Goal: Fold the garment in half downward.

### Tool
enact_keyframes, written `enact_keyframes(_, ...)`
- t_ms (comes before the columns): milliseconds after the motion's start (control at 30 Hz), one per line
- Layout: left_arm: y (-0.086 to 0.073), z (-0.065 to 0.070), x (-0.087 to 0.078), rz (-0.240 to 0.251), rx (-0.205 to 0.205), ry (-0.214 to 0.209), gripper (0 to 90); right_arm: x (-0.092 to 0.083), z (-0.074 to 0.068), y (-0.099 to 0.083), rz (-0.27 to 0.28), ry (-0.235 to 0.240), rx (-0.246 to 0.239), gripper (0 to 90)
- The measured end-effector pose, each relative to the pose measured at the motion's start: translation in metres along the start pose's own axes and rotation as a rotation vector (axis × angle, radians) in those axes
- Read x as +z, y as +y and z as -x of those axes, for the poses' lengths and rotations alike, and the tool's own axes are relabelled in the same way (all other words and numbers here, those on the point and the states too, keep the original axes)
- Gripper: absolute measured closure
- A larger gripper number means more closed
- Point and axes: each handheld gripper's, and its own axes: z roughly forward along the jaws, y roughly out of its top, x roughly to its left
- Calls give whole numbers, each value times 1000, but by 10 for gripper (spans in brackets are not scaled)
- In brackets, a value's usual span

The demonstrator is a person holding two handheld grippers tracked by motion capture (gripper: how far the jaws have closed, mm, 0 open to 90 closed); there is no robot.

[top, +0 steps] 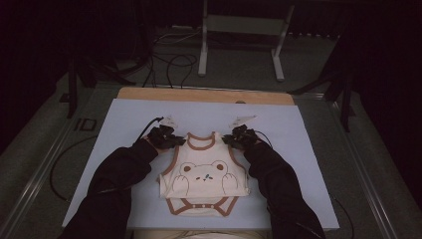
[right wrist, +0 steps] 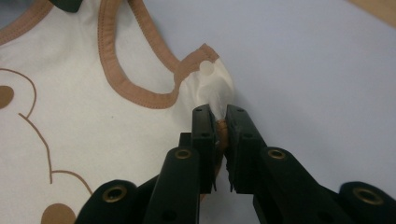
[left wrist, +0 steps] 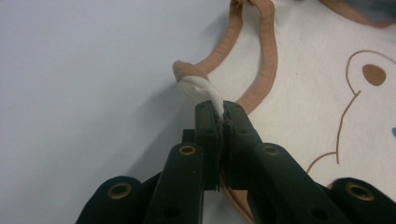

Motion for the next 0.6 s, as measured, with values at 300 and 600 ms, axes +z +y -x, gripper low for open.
enact_keyframes(300,14,-4,-21,64,13,21,877,-17,5,12,54,-20,6,832)
enact_keyframes(600,32,-7,-35,111,32,39,877,-33,9,31,109,-51,2,831)
